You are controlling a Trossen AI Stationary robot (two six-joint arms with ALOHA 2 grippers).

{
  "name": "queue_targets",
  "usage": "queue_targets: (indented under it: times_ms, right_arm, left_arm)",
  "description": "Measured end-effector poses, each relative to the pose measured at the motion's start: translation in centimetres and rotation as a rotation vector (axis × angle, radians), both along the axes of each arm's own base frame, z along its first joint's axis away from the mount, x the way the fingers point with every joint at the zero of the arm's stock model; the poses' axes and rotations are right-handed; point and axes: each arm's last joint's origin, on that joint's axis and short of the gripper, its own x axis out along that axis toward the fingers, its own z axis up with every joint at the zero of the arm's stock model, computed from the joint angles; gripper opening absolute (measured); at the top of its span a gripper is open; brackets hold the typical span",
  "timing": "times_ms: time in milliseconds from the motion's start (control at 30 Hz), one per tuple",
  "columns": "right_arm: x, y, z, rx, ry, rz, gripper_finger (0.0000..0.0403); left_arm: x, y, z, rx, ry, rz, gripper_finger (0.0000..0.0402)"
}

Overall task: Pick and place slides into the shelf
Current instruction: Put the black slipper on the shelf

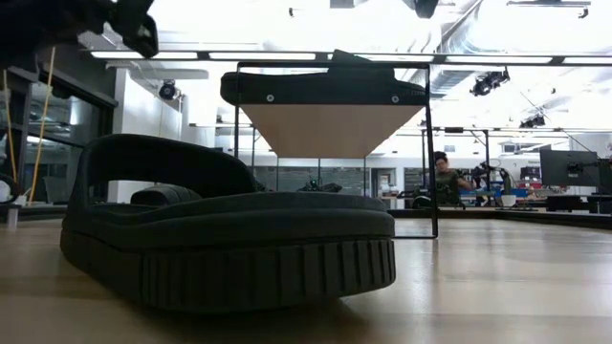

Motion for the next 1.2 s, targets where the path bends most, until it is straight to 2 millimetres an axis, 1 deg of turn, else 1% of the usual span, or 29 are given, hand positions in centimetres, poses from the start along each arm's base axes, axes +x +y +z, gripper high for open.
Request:
queue_targets:
  times_ms: [200,367,567,733,867,1100,1200]
  right_arm:
    - [0.1,0.0,-0.1,0.012,0.004,0.000,0.0000]
    - [0.5,0.0,-0.6,0.025,0.022,0.012,0.0000]
    - [1.2,-0.1,-0.9,0.041,0.005,0.047,0.0000]
    - [1.5,-0.4,-1.2,0.056,0.018,0.061,0.0000]
    - [1.5,-0.5,-1.2,0.057,0.023,0.068,0.0000]
    - [1.5,-0.4,-1.2,0.061,0.020,0.080,0.0000]
    - [1.5,-0.4,-1.2,0.066,0.022,0.087,0.0000]
  left_arm:
    - [1.3,-0.9,0.3,0.042,0.036,0.051,0.0168]
    - [2.5,-1.1,0.7,0.072,0.075,0.087,0.0168]
    - [4.0,-1.1,0.7,0.078,0.133,0.087,0.0168]
    - [4.9,-1.3,0.9,0.085,0.159,0.047,0.0168]
    - [5.3,-1.3,0.8,0.087,0.170,0.037,0.0168]
    - [5.4,-1.5,1.5,0.073,0.150,-0.045,0.0168]
    - [5.4,-1.6,1.5,0.064,0.160,-0.066,0.0168]
